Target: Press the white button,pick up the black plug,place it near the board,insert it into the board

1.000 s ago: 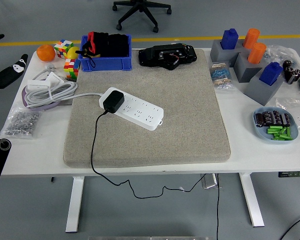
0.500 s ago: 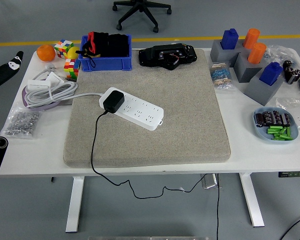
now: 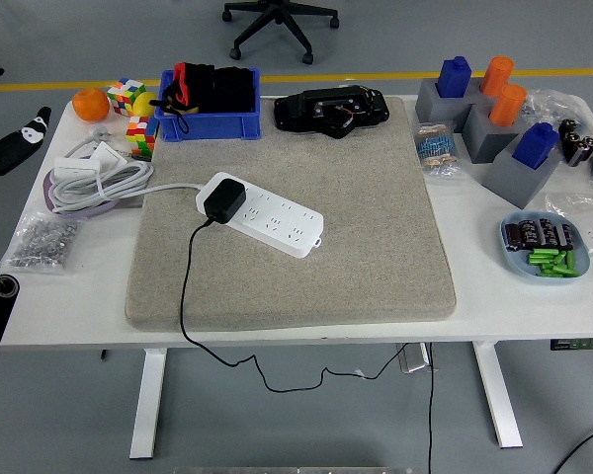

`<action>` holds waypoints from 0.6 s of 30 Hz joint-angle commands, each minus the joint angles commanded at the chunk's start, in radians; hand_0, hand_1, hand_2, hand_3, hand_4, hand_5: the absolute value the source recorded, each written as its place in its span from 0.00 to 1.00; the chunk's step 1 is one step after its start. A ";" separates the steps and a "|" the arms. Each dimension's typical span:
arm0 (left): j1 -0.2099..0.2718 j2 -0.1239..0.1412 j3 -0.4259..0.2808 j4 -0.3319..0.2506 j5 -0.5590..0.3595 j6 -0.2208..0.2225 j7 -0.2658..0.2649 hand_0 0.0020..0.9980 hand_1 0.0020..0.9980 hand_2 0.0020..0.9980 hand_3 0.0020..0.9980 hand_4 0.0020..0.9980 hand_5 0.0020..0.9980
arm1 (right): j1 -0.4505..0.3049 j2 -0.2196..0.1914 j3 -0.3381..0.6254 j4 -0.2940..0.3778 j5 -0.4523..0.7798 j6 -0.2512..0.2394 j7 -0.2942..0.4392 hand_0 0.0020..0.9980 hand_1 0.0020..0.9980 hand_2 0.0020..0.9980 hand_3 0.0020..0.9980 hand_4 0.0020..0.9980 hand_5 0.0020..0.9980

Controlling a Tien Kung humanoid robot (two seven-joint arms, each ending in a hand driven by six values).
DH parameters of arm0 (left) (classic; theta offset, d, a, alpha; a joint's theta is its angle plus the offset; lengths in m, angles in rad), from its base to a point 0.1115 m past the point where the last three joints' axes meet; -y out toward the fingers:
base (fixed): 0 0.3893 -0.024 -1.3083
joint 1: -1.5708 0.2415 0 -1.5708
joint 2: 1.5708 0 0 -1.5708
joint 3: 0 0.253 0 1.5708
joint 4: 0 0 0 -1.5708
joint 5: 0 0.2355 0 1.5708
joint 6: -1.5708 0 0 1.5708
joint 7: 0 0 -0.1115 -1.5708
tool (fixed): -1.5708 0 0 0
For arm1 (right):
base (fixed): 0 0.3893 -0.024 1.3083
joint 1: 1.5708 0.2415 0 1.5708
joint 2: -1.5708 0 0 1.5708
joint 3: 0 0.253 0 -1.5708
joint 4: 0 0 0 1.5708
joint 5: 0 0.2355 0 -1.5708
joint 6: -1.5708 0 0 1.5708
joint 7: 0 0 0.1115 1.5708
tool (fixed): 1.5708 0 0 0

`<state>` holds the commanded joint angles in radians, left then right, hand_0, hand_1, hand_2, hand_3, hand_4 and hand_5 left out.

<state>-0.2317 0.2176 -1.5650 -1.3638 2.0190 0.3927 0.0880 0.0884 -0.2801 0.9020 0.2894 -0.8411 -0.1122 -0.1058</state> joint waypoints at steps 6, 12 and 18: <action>0.003 0.001 0.000 -0.001 0.002 -0.004 0.003 0.91 0.88 0.81 0.78 0.80 0.43 | 0.002 0.001 0.003 0.002 -0.001 0.000 0.000 0.82 0.66 0.66 0.63 0.76 0.49; 0.008 -0.003 -0.003 -0.002 0.002 -0.006 0.005 0.91 0.88 0.81 0.78 0.80 0.43 | 0.004 0.003 -0.006 0.003 0.001 0.001 0.000 0.82 0.66 0.66 0.63 0.76 0.49; 0.008 -0.005 -0.003 -0.005 0.000 -0.004 0.003 0.91 0.88 0.81 0.77 0.80 0.43 | 0.005 0.004 -0.009 0.003 0.001 0.001 0.000 0.82 0.66 0.66 0.63 0.76 0.49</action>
<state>-0.2233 0.2125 -1.5678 -1.3688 2.0187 0.3888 0.0909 0.0935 -0.2765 0.8935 0.2922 -0.8400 -0.1115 -0.1058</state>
